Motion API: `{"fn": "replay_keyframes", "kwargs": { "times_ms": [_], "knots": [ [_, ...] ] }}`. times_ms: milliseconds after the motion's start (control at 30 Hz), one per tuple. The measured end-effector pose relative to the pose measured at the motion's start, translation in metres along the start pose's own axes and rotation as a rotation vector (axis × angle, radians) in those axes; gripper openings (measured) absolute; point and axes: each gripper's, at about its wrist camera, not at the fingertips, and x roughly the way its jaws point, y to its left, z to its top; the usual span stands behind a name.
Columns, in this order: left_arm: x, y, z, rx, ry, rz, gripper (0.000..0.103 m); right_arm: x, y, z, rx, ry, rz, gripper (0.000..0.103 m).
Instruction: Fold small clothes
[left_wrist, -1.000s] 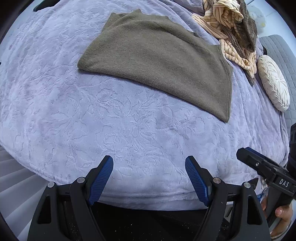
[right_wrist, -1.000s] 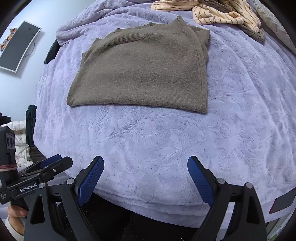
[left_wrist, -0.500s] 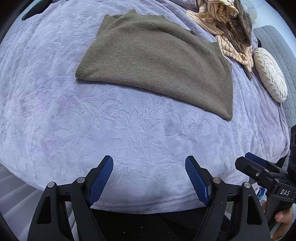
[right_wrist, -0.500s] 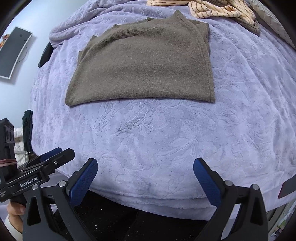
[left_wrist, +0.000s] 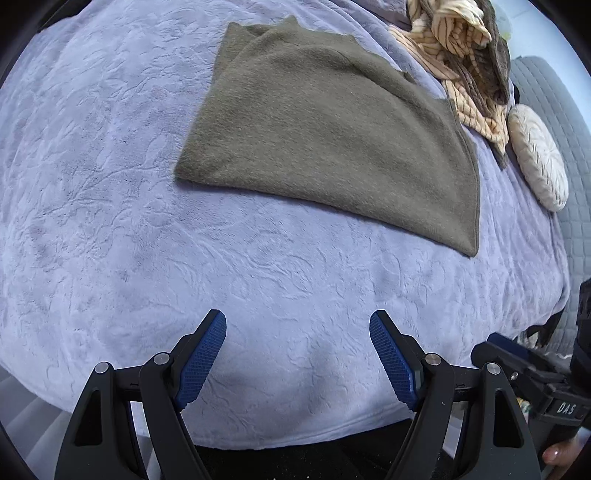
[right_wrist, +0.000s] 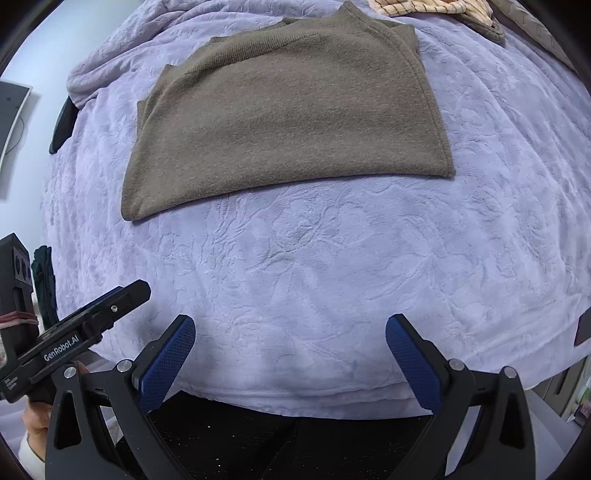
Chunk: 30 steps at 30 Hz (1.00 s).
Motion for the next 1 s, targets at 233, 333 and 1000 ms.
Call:
{"fn": "replay_keyframes", "kwargs": {
  "times_ms": [233, 333, 1000],
  "knots": [
    [0.006, 0.046, 0.021, -0.119, -0.041, -0.116, 0.081, 0.011, 0.019, 0.003, 0.009, 0.012, -0.024, 0.103],
    [0.014, 0.06, 0.03, -0.168, -0.059, -0.166, 0.081, 0.018, 0.025, 0.01, -0.014, 0.02, -0.035, 0.103],
    [0.079, 0.059, 0.065, -0.464, -0.207, -0.48, 0.081, 0.091, -0.012, 0.107, 0.061, 0.138, 0.296, 0.103]
  ]
}}
